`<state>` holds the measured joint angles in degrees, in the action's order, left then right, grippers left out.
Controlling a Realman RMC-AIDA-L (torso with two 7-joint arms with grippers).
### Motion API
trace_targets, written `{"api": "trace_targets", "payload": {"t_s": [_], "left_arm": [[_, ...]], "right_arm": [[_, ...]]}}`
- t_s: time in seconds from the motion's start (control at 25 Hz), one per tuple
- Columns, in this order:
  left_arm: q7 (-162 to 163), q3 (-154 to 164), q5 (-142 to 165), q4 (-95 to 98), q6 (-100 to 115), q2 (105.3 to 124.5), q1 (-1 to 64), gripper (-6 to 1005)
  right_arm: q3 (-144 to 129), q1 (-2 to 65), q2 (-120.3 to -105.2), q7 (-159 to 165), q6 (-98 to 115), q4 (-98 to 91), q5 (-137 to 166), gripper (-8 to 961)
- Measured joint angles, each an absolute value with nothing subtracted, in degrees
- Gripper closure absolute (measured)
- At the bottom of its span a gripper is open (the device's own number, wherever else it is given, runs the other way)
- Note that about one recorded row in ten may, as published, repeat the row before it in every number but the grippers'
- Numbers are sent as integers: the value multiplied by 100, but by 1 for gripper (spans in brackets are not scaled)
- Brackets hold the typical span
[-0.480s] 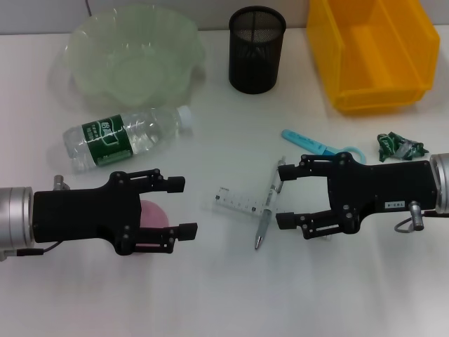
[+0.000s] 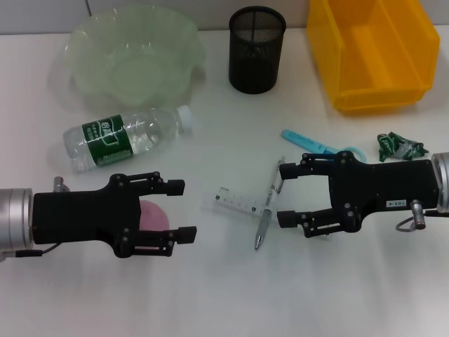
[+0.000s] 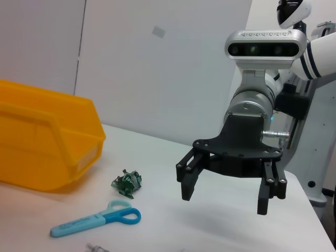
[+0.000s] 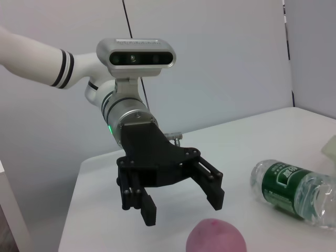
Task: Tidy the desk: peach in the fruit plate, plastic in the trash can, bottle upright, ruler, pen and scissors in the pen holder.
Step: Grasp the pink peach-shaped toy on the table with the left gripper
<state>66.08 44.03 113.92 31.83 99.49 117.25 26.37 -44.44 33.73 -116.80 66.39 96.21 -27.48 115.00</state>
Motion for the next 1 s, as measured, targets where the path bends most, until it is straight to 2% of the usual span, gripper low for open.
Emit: {"api": "trace_targets", "payload": {"t_s": [0.4, 1.0], "left_arm": [[7497, 4363, 11770, 3876, 9830, 11540, 2663, 187], [7960, 4391, 12650, 4243, 9381, 11555, 2841, 199]], "right_arm": [[-4450, 3380, -11665, 6665, 9618, -2733, 11518, 130], [-4429, 3384, -11628, 6724, 9610, -2771, 11510, 129]]}}
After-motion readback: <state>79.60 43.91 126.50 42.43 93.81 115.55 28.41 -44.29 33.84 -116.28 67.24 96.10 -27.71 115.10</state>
